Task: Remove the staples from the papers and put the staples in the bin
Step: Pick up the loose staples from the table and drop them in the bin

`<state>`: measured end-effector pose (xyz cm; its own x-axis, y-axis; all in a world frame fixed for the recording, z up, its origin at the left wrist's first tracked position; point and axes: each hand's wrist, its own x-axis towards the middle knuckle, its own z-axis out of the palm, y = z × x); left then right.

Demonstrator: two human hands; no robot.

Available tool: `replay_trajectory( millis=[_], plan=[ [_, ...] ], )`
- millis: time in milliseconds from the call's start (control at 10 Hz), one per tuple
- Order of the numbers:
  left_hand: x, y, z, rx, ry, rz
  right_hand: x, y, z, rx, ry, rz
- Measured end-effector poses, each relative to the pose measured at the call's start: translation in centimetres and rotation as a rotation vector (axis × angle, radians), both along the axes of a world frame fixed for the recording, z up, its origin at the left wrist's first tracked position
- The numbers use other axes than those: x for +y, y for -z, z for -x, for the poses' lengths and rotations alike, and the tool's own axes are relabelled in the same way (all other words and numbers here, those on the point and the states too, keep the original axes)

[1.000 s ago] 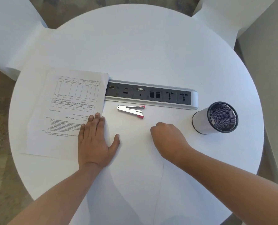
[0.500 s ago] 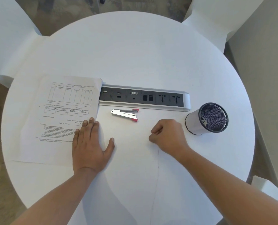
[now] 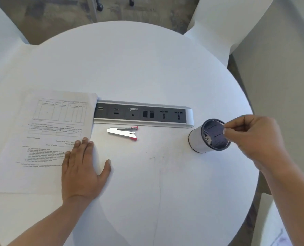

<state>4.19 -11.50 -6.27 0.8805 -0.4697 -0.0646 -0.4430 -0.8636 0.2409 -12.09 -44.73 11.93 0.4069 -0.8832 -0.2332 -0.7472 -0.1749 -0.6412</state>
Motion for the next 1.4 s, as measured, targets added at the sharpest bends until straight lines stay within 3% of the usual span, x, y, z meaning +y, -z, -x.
replay_trajectory(
  millis=[200,300,500,800,1300,1400],
  plan=[
    [-0.1,-0.1,0.0,-0.002,0.008,-0.001,-1.3,1.0,0.4,0.214,-0.129,0.128],
    [0.0,-0.1,0.0,0.002,0.015,-0.016,-1.2,1.0,0.2,0.229,-0.148,0.23],
    [0.0,-0.2,-0.1,0.003,0.021,-0.024,-1.2,1.3,-0.1,0.274,-0.197,0.2],
    [0.0,-0.1,-0.1,0.002,0.018,-0.017,-1.3,1.4,-0.1,0.275,-0.26,0.091],
    [0.0,0.1,-0.1,-0.007,0.015,-0.014,-1.0,2.4,0.0,0.361,-0.343,0.153],
    [0.0,0.1,-0.1,-0.016,0.0,0.0,-0.2,1.8,-0.2,0.239,-0.296,0.174]
  ],
)
